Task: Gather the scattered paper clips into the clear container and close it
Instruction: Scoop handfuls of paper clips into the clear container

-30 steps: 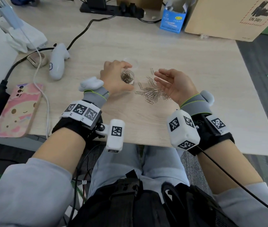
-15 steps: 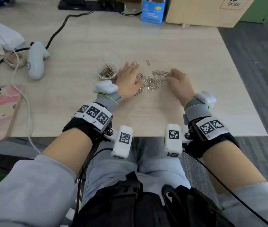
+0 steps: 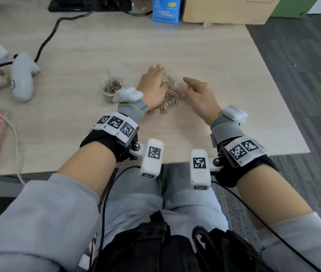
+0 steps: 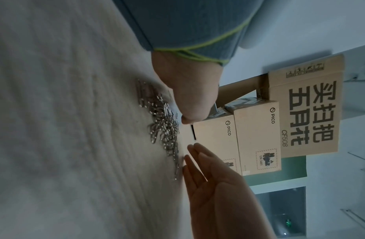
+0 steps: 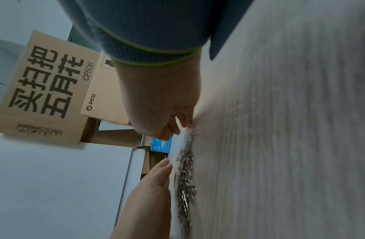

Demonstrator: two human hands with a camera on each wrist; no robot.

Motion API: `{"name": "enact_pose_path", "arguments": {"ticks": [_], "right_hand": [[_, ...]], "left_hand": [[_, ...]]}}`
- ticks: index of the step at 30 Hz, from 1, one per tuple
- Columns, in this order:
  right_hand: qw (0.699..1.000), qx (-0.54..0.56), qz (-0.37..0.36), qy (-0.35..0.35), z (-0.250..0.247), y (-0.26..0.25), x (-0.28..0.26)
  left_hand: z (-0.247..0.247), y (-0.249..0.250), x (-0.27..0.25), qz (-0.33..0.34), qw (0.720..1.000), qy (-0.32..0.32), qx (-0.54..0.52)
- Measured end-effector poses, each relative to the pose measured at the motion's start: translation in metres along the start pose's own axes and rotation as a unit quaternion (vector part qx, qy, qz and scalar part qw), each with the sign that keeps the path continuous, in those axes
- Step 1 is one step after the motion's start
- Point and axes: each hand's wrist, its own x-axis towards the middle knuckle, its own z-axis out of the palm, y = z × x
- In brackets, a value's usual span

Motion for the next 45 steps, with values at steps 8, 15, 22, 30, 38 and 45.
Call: {"name": "enact_pose_path", "arguments": {"ticks": [8, 15, 22, 30, 38, 45], "right_hand": [[0.987, -0.107, -0.014, -0.123, 0.010, -0.008, 0.021], [0.984, -0.097, -0.053, -0.137, 0.008, -0.003, 0.011], [0.997, -0.043, -0.015, 0.058, -0.011, -0.004, -0.001], [0.989, -0.134, 0.053, 0.017, -0.009, 0.002, -0.001], [0.994, -0.090, 0.023, 0.049, 0.003, -0.004, 0.000], [0.961, 0.234, 0.139, 0.044, 0.000, -0.004, 0.004]], "left_hand": [[0.005, -0.003, 0.019, 0.003, 0.999, -0.033, 0.035], [-0.006, -0.006, -0.014, 0.040, 0.996, -0.020, -0.075], [-0.034, -0.007, -0.033, 0.046, 0.996, -0.073, 0.025], [-0.035, -0.011, -0.036, 0.001, 0.989, -0.083, 0.120], [-0.033, -0.004, -0.032, 0.009, 0.999, -0.044, 0.029], [-0.028, 0.000, -0.025, 0.014, 0.996, -0.069, 0.058]]}}
